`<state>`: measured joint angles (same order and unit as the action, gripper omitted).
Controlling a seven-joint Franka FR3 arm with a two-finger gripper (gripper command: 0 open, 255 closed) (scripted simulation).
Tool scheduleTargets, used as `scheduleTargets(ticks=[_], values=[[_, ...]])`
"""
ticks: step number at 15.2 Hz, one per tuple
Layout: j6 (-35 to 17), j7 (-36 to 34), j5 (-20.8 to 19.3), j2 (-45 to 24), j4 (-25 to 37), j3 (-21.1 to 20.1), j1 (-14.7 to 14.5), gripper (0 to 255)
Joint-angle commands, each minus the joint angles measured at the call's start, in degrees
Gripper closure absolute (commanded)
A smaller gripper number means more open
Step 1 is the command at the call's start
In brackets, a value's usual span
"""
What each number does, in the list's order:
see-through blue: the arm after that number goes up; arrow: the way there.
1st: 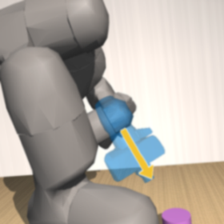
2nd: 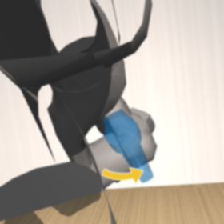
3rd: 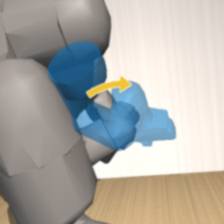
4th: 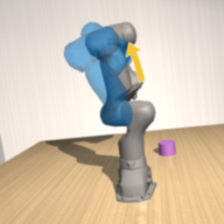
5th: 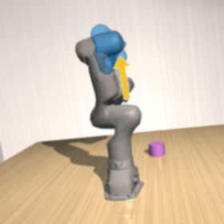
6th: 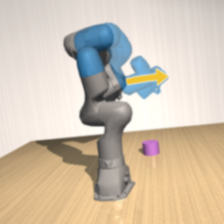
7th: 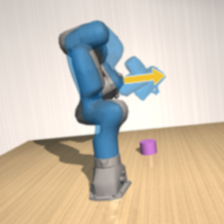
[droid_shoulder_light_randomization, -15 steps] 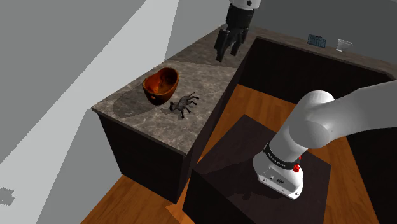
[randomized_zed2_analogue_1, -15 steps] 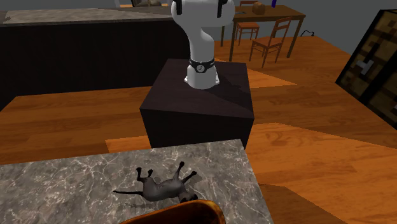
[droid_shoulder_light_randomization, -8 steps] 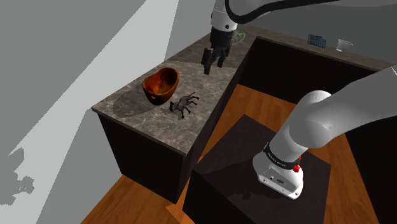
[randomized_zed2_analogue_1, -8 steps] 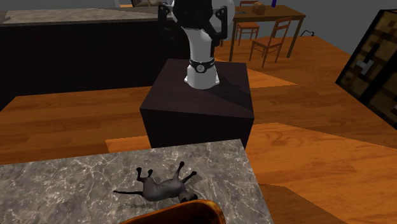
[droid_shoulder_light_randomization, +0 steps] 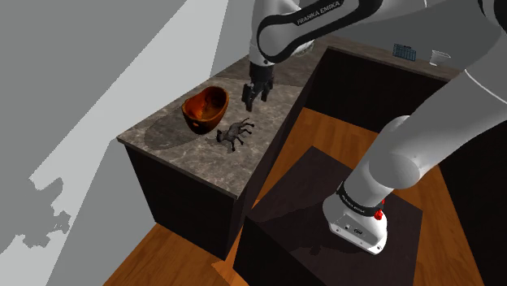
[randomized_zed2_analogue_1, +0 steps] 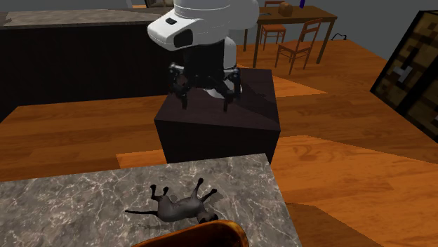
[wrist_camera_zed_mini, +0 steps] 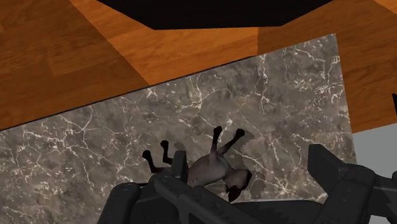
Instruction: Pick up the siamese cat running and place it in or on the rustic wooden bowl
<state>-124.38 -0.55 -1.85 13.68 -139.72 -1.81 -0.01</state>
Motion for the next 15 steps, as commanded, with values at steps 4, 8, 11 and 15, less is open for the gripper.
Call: scheduleTargets(ticks=[4,8,11,15], values=[[-6.7,1.8,-1.2,-11.0,2.9,0.6,0.6,0],[-10.9,2.7,-2.1,-20.2,6.7,0.9,0.8,0],[-13.4,3.4,-2.9,-27.2,10.2,1.1,1.0,0],[-15.8,4.2,-3.8,-36.4,15.9,1.4,1.1,0]])
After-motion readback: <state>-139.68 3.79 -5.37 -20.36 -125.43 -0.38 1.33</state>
